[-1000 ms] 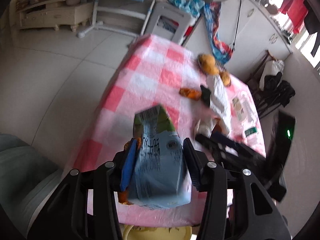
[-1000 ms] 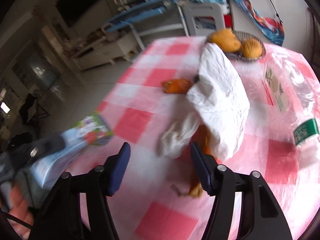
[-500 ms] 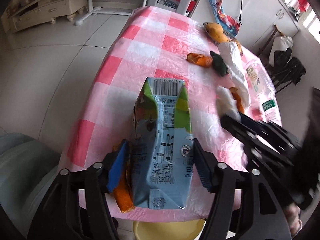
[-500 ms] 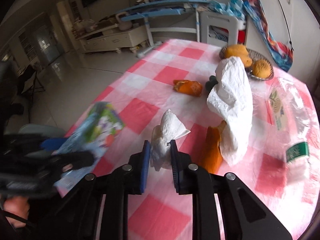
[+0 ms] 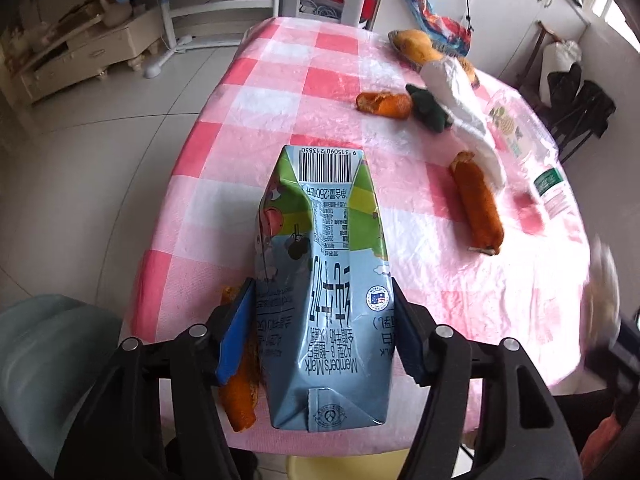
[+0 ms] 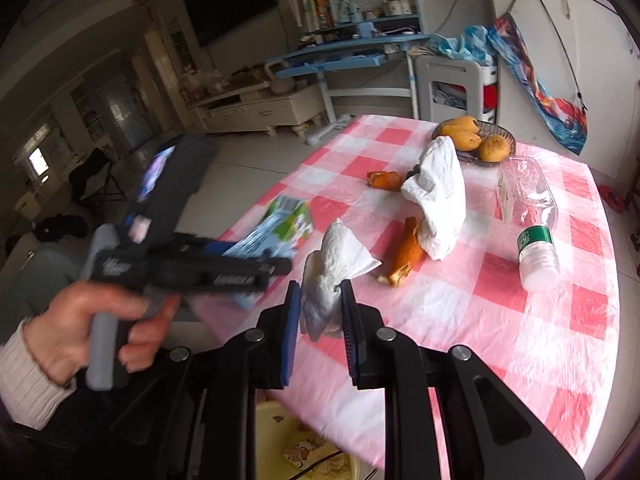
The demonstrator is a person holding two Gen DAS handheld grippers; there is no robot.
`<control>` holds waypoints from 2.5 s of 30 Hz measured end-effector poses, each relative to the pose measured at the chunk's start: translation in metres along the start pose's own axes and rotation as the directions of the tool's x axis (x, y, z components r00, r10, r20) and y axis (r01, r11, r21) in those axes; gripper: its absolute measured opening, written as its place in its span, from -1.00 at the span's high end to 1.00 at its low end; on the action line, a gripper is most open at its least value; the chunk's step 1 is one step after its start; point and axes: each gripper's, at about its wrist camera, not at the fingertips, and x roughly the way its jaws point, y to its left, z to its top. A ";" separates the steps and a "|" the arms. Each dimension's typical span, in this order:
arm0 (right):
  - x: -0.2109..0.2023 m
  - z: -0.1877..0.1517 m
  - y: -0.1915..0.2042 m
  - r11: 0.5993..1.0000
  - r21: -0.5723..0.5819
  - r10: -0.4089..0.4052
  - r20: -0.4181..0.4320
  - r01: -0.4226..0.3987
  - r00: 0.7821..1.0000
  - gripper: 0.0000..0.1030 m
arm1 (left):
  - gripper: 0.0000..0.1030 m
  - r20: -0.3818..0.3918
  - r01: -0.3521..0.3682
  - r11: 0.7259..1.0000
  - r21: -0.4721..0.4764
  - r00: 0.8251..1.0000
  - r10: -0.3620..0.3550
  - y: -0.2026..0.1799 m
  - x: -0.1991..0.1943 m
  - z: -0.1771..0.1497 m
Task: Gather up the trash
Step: 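Carry the tissue over the bucket and release it with the right gripper while left holds the carton, then carry the carton with the left gripper over the bucket and drop it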
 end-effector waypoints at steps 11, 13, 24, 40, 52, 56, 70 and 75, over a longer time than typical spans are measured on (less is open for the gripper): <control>0.029 -0.036 0.038 0.973 -0.102 0.185 -0.202 -0.208 0.962 0.60 | -0.17 0.105 0.055 0.993 -0.100 0.993 -0.044 0.019 -0.026 0.007; 0.038 -0.042 0.047 0.961 -0.127 0.207 -0.256 -0.245 0.944 0.59 | -0.17 0.106 0.058 0.993 -0.102 0.993 -0.047 0.020 -0.027 0.007; 0.074 -0.082 0.080 0.918 -0.275 0.129 -0.474 -0.286 0.871 0.12 | -0.17 0.110 0.067 0.993 -0.102 0.992 -0.055 0.020 -0.029 0.007; 0.028 -0.072 0.037 0.976 -0.197 -0.129 -0.185 0.092 0.974 -0.48 | -0.17 0.179 0.108 0.989 -0.096 0.980 -0.089 0.023 -0.052 -0.003; -0.006 -0.071 0.016 0.957 -0.132 -0.266 -0.051 0.257 0.963 -0.68 | -0.17 0.204 0.188 0.976 -0.107 0.965 -0.163 0.023 -0.081 -0.072; -0.016 -0.072 0.011 0.952 -0.107 -0.290 -0.033 0.286 0.956 -0.70 | -0.17 0.178 0.193 0.978 -0.076 0.968 -0.177 0.012 -0.086 -0.104; -0.032 -0.079 0.001 0.936 -0.060 -0.347 -0.019 0.346 0.938 -0.75 | -0.53 0.056 0.141 0.988 0.057 0.988 -0.144 -0.028 -0.094 -0.178; -0.033 -0.085 0.001 0.939 -0.047 -0.343 -0.022 0.341 0.939 -0.76 | -0.63 0.207 0.041 0.998 -0.047 0.978 -0.030 -0.014 -0.108 -0.172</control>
